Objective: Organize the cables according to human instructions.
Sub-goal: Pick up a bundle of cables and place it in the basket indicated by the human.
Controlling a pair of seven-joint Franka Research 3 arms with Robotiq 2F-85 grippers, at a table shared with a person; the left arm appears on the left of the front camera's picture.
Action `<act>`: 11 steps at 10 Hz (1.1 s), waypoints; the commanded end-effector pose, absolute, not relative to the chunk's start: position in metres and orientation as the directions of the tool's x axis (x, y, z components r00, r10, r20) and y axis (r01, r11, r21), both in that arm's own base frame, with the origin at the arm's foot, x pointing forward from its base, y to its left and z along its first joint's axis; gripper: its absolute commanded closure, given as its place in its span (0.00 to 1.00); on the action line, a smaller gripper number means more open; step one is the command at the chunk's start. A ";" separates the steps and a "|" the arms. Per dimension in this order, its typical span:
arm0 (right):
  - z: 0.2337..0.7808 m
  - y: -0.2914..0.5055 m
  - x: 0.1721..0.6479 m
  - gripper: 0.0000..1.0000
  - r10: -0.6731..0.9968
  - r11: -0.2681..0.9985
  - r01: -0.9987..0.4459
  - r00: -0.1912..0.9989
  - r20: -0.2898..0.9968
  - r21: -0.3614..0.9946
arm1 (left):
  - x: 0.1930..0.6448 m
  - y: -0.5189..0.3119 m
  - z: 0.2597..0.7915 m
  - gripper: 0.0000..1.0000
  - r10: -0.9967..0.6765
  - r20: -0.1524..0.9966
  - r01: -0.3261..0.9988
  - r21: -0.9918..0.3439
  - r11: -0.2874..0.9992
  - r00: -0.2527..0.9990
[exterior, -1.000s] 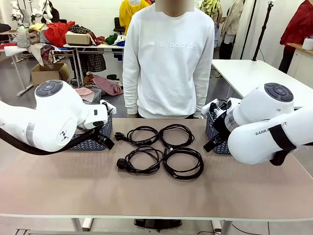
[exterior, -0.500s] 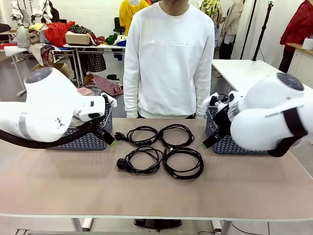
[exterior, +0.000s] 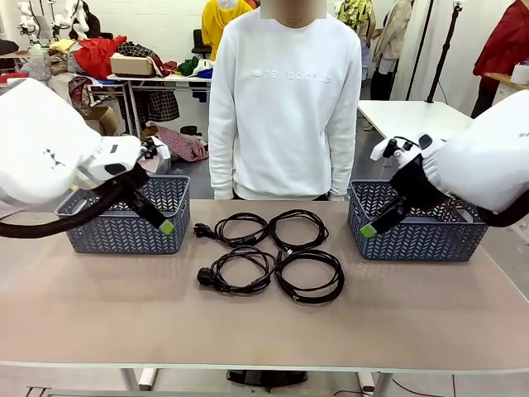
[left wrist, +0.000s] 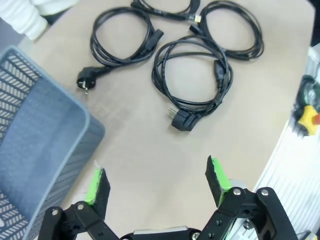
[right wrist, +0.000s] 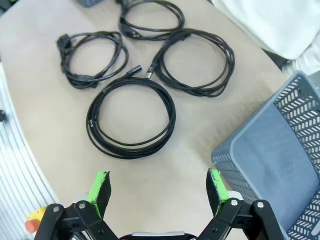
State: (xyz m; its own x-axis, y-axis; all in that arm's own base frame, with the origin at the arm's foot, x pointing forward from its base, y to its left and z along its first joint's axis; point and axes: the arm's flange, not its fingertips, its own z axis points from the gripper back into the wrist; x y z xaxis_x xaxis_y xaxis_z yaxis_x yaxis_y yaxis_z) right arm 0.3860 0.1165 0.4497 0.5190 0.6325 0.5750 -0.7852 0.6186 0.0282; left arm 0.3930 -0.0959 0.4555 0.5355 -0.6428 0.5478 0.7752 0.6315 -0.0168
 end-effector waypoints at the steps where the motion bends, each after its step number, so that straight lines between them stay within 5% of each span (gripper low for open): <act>1: 0.452 0.103 0.393 0.00 0.620 0.546 -0.831 0.484 0.617 0.103 | 0.401 -0.083 0.464 0.00 -0.623 0.582 0.797 -0.074 0.599 0.522; 9: 0.467 0.072 0.387 0.00 0.561 0.517 -0.831 0.510 0.652 0.204 | 0.401 -0.073 0.491 0.00 -0.555 0.641 0.792 -0.140 0.595 0.530; 11: 0.465 0.068 0.387 0.00 0.572 0.530 -0.828 0.509 0.643 0.184 | 0.398 -0.070 0.488 0.00 -0.599 0.632 0.805 -0.066 0.590 0.491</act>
